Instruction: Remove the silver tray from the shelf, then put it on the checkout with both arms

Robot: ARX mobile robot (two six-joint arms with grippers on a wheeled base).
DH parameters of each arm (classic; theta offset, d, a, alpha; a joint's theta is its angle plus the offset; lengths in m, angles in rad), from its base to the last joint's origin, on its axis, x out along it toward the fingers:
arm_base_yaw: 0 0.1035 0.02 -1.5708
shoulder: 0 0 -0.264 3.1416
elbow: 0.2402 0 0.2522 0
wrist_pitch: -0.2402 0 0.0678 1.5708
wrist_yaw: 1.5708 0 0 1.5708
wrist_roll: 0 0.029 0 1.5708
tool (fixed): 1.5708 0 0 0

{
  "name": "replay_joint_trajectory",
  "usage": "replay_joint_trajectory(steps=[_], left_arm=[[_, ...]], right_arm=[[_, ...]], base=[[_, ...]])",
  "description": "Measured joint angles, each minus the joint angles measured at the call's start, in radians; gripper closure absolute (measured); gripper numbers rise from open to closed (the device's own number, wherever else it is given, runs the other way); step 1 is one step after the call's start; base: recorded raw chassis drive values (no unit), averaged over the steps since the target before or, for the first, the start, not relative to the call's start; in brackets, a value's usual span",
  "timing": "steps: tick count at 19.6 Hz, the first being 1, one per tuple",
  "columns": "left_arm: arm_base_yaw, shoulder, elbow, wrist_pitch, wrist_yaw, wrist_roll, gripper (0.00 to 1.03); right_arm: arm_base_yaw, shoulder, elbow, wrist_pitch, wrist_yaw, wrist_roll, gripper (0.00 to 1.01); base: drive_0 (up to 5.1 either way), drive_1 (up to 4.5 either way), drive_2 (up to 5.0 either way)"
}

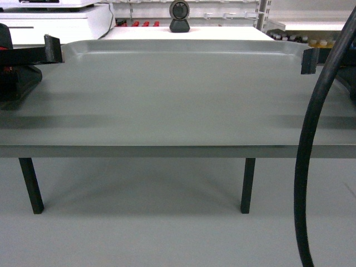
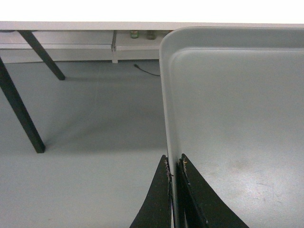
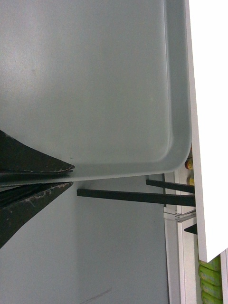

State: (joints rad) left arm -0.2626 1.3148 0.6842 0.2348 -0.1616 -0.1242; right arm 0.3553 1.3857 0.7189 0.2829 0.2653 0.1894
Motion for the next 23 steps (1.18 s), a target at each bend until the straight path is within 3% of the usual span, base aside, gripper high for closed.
replay_joint_trajectory(steps=[23], left_arm=[[0.002,0.0,0.0,0.002,0.001,0.0,1.0]], right_arm=[[0.003,0.0,0.0,0.0,0.003,0.0,0.98]], base=[[0.0,0.19,-0.2]])
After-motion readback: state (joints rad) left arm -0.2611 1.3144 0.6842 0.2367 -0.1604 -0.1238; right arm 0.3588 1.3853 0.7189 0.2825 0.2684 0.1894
